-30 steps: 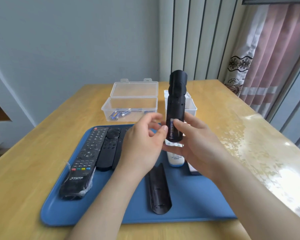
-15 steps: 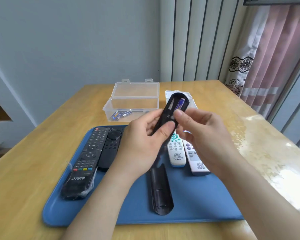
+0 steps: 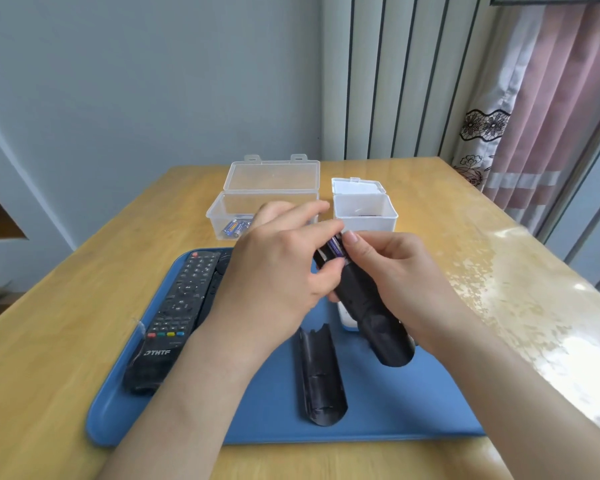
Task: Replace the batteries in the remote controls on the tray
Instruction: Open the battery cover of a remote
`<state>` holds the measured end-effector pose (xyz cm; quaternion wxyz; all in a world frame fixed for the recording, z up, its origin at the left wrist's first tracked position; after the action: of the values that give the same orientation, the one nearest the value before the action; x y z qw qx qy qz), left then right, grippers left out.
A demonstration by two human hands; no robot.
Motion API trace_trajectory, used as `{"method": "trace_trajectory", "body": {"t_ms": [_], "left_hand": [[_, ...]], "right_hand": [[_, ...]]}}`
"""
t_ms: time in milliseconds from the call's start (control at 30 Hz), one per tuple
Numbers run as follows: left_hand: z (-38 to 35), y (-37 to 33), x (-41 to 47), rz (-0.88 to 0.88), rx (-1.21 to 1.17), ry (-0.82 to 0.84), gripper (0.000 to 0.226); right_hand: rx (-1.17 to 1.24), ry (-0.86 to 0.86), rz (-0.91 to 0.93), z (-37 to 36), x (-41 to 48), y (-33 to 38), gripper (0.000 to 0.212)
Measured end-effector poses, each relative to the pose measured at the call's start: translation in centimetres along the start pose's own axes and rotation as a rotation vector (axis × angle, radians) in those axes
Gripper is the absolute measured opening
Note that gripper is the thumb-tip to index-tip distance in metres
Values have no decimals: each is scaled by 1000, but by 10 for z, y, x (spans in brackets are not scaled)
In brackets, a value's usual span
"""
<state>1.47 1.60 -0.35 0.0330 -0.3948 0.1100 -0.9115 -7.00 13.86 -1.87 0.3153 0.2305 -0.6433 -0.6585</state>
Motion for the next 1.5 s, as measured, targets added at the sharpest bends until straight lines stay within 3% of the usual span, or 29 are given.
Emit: {"method": "trace_trajectory", "body": {"t_ms": [133,367,667,867,900,1033,1200,1500], "left_hand": [[2,-2,1,25,61,29,31],[5,-6,1,120,98,126,30],[6,-7,3,345,-72,143,39],[-2,10,1,645,-747,47,34],[-4,10,-1,647,-755,11,33],[-6,2,-5,408,-385,-209,29],[-11,-6,-8,192,-240,-276,18],[-17,-4,-2,133,-192,-318,10]], "right_hand": [[1,54,-67,4,0,3,31],[-3,168,-135,9,5,-5,44],[30,184,-134,7,3,-4,45],[-18,103,-71,4,1,-4,20],[-15,84,-67,4,0,-4,20],[42,44,-37,2,2,-5,20],[78,49,24,-1,2,-7,23],[74,32,69,-4,2,-10,26]]}}
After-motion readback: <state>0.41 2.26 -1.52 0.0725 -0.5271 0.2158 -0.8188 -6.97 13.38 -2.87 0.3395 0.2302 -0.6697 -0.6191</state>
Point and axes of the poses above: each hand's wrist, its own x-axis towards the middle knuckle, its own z-axis out of the back of the hand, y = z × x, the point moved 1 cm from there along x, towards the middle knuckle, and after that the axes turned 2 degrees about -z, right-handed, at the moved point
